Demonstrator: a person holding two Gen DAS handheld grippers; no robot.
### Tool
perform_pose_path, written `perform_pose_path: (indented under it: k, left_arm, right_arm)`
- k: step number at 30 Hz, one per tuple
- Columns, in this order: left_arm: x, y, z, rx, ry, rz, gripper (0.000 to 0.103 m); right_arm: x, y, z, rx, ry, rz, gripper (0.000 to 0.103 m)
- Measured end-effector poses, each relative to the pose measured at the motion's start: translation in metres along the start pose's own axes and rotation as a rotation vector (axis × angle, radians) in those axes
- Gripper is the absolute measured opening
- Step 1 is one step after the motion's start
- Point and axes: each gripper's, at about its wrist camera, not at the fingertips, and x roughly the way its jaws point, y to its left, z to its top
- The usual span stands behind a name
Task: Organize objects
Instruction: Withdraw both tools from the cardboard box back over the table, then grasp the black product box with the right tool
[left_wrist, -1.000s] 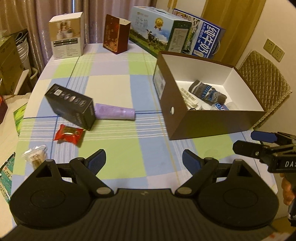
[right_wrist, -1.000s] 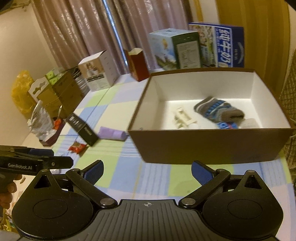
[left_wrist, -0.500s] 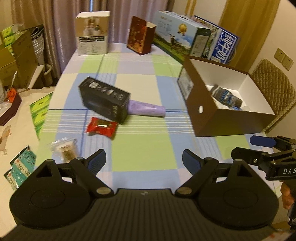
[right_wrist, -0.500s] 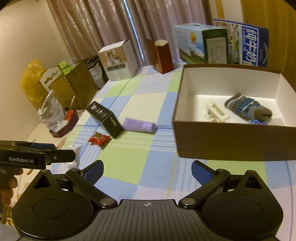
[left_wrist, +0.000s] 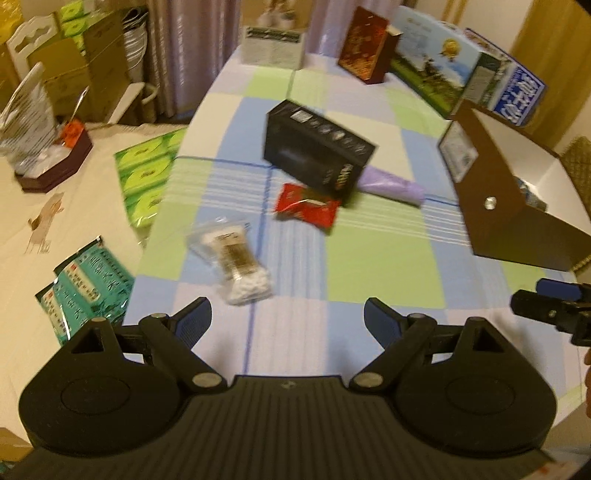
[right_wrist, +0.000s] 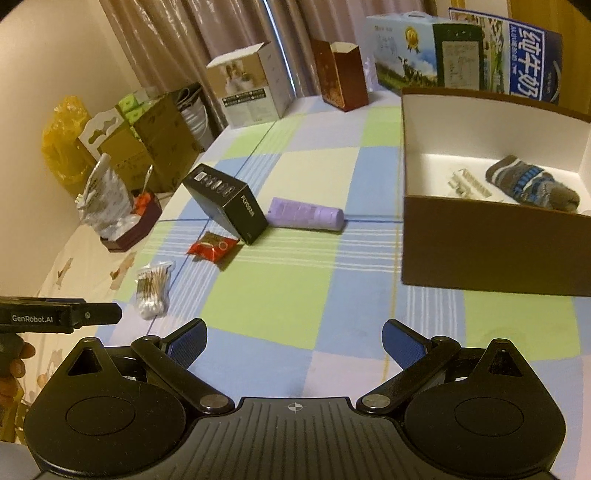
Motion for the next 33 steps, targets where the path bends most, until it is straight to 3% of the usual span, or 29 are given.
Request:
perform_pose_path:
  k: [20,26,33]
  left_arm:
    - [0.075,0.028,0.029,-0.073,0.061,0.046,0.078]
    - [0.093,0.031,0.036,-0.086,0.082,0.046,0.069]
    - [0.107,0.036,0.041,-0.098,0.085,0.061,0.048]
  right_arm:
    - [0.064,0.024,0.036,-0.075,0.047,0.013,0.099]
    - [0.076,0.023,0.045,-0.086,0.062,0.014,0.099]
    - [0.087,0.023,0.054,-0.106,0.071,0.021,0.099]
